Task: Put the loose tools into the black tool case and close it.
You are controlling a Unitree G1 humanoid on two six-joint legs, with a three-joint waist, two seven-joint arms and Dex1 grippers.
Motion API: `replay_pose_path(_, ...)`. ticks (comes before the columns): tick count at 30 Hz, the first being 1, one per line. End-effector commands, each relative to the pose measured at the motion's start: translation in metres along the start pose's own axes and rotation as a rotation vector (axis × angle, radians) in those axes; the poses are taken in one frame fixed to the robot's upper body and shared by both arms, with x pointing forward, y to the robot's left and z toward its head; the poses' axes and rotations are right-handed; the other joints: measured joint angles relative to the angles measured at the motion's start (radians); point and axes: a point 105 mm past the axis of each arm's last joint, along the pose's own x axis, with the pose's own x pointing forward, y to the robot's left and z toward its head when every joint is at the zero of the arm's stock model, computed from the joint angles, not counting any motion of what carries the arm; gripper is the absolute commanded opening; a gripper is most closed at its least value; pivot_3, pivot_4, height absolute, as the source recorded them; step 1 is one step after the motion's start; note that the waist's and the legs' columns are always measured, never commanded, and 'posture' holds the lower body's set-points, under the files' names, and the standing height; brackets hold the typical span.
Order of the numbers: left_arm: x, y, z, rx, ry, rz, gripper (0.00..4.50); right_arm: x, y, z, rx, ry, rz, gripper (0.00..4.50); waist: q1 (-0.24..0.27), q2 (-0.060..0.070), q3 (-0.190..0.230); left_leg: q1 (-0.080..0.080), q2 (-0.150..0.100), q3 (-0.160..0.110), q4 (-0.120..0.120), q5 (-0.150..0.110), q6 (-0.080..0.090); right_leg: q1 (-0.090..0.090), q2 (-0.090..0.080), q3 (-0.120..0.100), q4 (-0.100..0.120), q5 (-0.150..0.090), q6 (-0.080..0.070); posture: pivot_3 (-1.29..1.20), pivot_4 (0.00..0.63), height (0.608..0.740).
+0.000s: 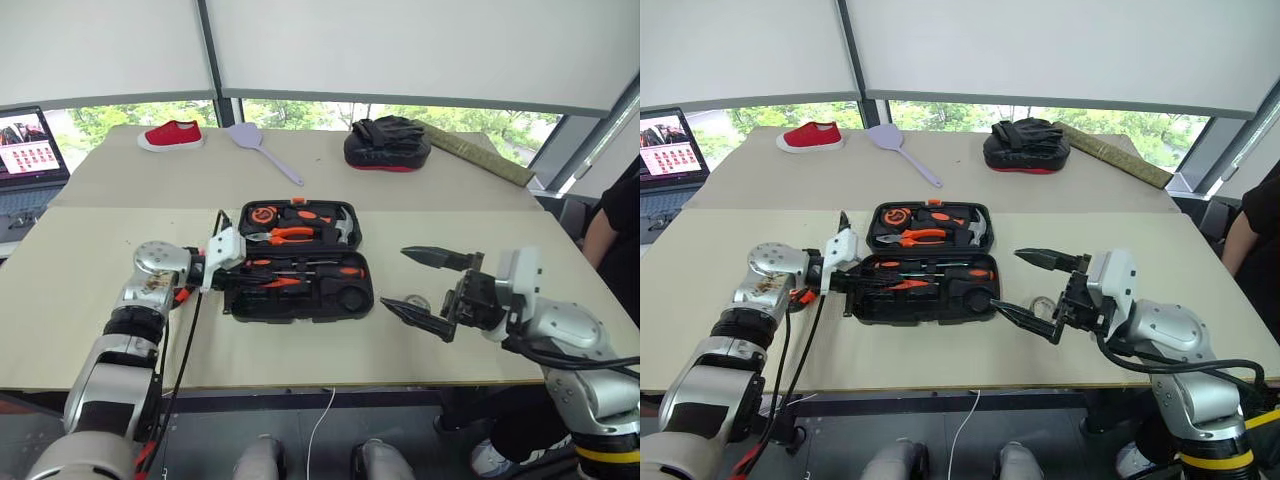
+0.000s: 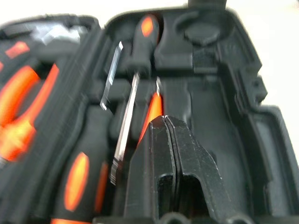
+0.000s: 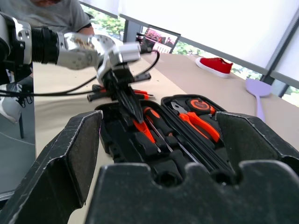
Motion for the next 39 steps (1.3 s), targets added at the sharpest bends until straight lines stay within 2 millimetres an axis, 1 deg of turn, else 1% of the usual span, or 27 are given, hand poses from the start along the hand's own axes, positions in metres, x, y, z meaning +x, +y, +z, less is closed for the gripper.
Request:
replay_pose_path(1, 0.003, 0.003, -0.001, 0.023, 0.024, 0.011, 0.05, 0.003, 0.000, 0.007, -0.026, -0.025, 0.005, 4.50, 0.001, 0.000, 0.000, 0.000, 0.000, 0.000, 0.000, 0.000, 0.000, 0.000, 0.000, 0.000, 0.000, 0.000, 0.000, 0.00, 0.150, 0.740)
replay_pose_path(7, 0.008, 0.008, -0.007, -0.022, 0.030, 0.069, 0.05, 0.003, 0.001, 0.006, -0.017, -0.027, 0.005, 4.50, 0.000, 0.000, 0.000, 0.001, 0.000, 0.000, 0.000, 0.000, 0.000, 0.001, 0.000, 0.000, 0.001, 0.000, 0.000, 0.00, 0.150, 0.740)
replay_pose_path(13, 0.007, 0.002, -0.024, -0.100, 0.103, 0.052, 0.05, 0.004, 0.002, 0.005, -0.006, -0.027, 0.008, 4.50, -0.001, 0.000, 0.000, 0.003, 0.000, 0.000, 0.001, 0.000, 0.000, 0.002, 0.000, 0.000, 0.001, 0.000, 0.000, 0.00, 0.150, 0.740)
replay_pose_path(15, 0.005, -0.001, -0.027, -0.095, 0.108, 0.042, 0.05, 0.005, 0.002, 0.004, -0.003, -0.027, 0.011, 4.50, -0.002, 0.000, 0.000, 0.004, 0.000, 0.000, 0.001, 0.000, 0.000, 0.003, 0.000, 0.000, 0.001, 0.000, 0.000, 0.00, 0.150, 0.740)
replay_pose_path(17, 0.001, 0.001, -0.023, -0.092, 0.076, 0.062, 0.05, 0.005, 0.002, 0.004, -0.002, -0.028, 0.012, 4.50, -0.002, 0.001, -0.001, 0.004, 0.000, 0.000, 0.001, 0.000, 0.000, 0.004, 0.000, 0.000, 0.001, 0.000, 0.000, 0.00, 0.150, 0.740)
replay_pose_path(19, -0.017, 0.019, 0.000, -0.104, -0.097, 0.203, 0.56, 0.005, -0.001, 0.002, -0.015, -0.030, -0.002, 4.50, -0.005, 0.001, -0.001, 0.005, 0.001, 0.000, 0.001, 0.000, 0.000, 0.004, 0.000, 0.000, 0.001, 0.000, 0.000, 0.00, 0.150, 0.740)
replay_pose_path(20, -0.024, 0.023, 0.007, -0.105, -0.152, 0.244, 0.76, 0.004, -0.002, 0.001, -0.020, -0.030, -0.007, 4.50, -0.008, 0.001, 0.000, 0.005, 0.001, 0.000, 0.001, 0.000, 0.000, 0.003, 0.000, 0.000, 0.001, 0.000, 0.000, 0.00, 0.150, 0.740)
replay_pose_path(21, -0.037, 0.024, 0.015, -0.113, -0.224, 0.273, 1.09, 0.003, -0.003, 0.000, -0.034, -0.033, -0.014, 4.50, -0.009, 0.000, 0.000, 0.004, 0.002, 0.000, 0.001, 0.000, 0.000, 0.003, 0.000, 0.000, 0.001, 0.000, 0.000, 0.00, 0.150, 0.740)
replay_pose_path(23, -0.065, 0.019, 0.019, -0.139, -0.308, 0.335, 1.82, 0.001, -0.004, -0.001, -0.067, -0.050, -0.014, 4.50, -0.017, 0.000, 0.000, 0.004, 0.002, -0.001, 0.000, 0.000, 0.000, 0.002, 0.001, 0.000, 0.001, 0.000, 0.000, 0.00, 0.150, 0.740)
replay_pose_path(25, -0.098, 0.010, 0.009, -0.170, -0.300, 0.429, 2.62, -0.001, -0.002, -0.002, -0.076, -0.065, 0.002, 4.50, -0.026, 0.001, 0.000, 0.003, 0.002, -0.001, -0.001, 0.000, 0.000, 0.001, 0.001, 0.001, 0.001, 0.000, -0.001, 0.00, 0.150, 0.740)
replay_pose_path(26, -0.107, 0.006, 0.006, -0.183, -0.290, 0.457, 2.91, -0.002, -0.002, -0.003, -0.077, -0.068, 0.007, 4.50, -0.029, 0.001, 0.000, 0.003, 0.002, -0.001, -0.001, 0.000, 0.000, 0.001, 0.001, 0.001, 0.001, 0.000, -0.001, 0.00, 0.150, 0.740)
replay_pose_path(28, -0.142, -0.002, -0.009, -0.215, -0.234, 0.586, 3.64, -0.003, 0.001, -0.002, -0.070, -0.095, 0.024, 4.50, -0.029, 0.001, 0.000, 0.004, 0.002, -0.001, -0.002, -0.001, 0.000, 0.001, 0.001, 0.001, 0.001, 0.000, -0.001, 0.00, 0.150, 0.740)
replay_pose_path(29, -0.163, -0.006, -0.016, -0.241, -0.219, 0.673, 3.93, -0.003, -0.001, 0.000, -0.093, -0.109, 0.014, 4.50, -0.028, 0.001, 0.000, 0.004, 0.002, -0.001, -0.002, -0.001, 0.000, 0.001, 0.001, 0.001, 0.001, 0.000, -0.001, 0.00, 0.150, 0.740)
replay_pose_path(30, -0.182, -0.010, -0.022, -0.265, -0.204, 0.750, 4.43, -0.003, -0.004, 0.003, -0.115, -0.131, -0.007, 4.50, -0.027, 0.001, 0.000, 0.004, 0.002, -0.001, -0.002, -0.001, 0.000, 0.001, 0.000, 0.001, 0.001, 0.000, -0.001, 0.00, 0.150, 0.740)
replay_pose_path(31, -0.200, -0.018, -0.030, -0.307, -0.178, 0.809, 4.49, -0.003, -0.005, 0.006, -0.098, -0.152, -0.016, 4.50, -0.027, 0.001, 0.000, 0.004, 0.002, -0.001, -0.002, -0.001, 0.000, 0.001, 0.000, 0.001, 0.000, 0.000, 0.000, 0.00, 0.150, 0.740)
replay_pose_path(32, -0.215, -0.030, -0.043, -0.330, -0.105, 0.852, 4.49, -0.003, -0.004, 0.008, -0.097, -0.165, -0.007, 4.50, -0.025, 0.001, 0.000, 0.004, 0.002, -0.001, -0.002, -0.001, 0.000, 0.001, 0.000, 0.001, 0.000, 0.000, 0.000, 0.00, 0.150, 0.740)
replay_pose_path(34, -0.239, -0.053, -0.069, -0.394, 0.067, 0.915, 4.49, -0.003, 0.001, 0.009, -0.077, -0.168, 0.026, 4.50, -0.026, 0.001, 0.000, 0.004, 0.003, -0.002, -0.002, -0.003, -0.004, 0.000, -0.001, 0.000, -0.001, 0.000, -0.001, 0.00, 0.150, 0.740)
replay_pose_path(35, -0.248, -0.061, -0.077, -0.415, 0.131, 0.939, 4.49, -0.003, 0.003, 0.009, -0.078, -0.168, 0.033, 4.50, -0.026, 0.001, 0.000, 0.005, 0.004, -0.004, -0.002, -0.005, -0.007, 0.000, -0.003, 0.000, 0.000, 0.000, -0.001, 0.00, 0.150, 0.740)
replay_pose_path(37, -0.261, -0.070, -0.082, -0.474, 0.149, 0.995, 4.49, -0.003, 0.003, 0.012, -0.068, -0.170, 0.037, 4.50, -0.017, 0.002, 0.000, 0.005, 0.003, -0.005, -0.003, -0.006, -0.008, -0.002, -0.005, 0.000, -0.001, -0.003, -0.006, 0.00, 0.150, 0.740)
replay_pose_path(39, -0.265, -0.070, -0.080, -0.485, 0.139, 1.019, 4.49, -0.003, 0.003, 0.012, -0.052, -0.168, 0.043, 4.50, 0.001, 0.002, 0.001, 0.005, 0.003, -0.005, -0.003, -0.006, -0.009, -0.004, -0.007, -0.002, -0.001, -0.004, -0.007, 0.00, 0.150, 0.740)
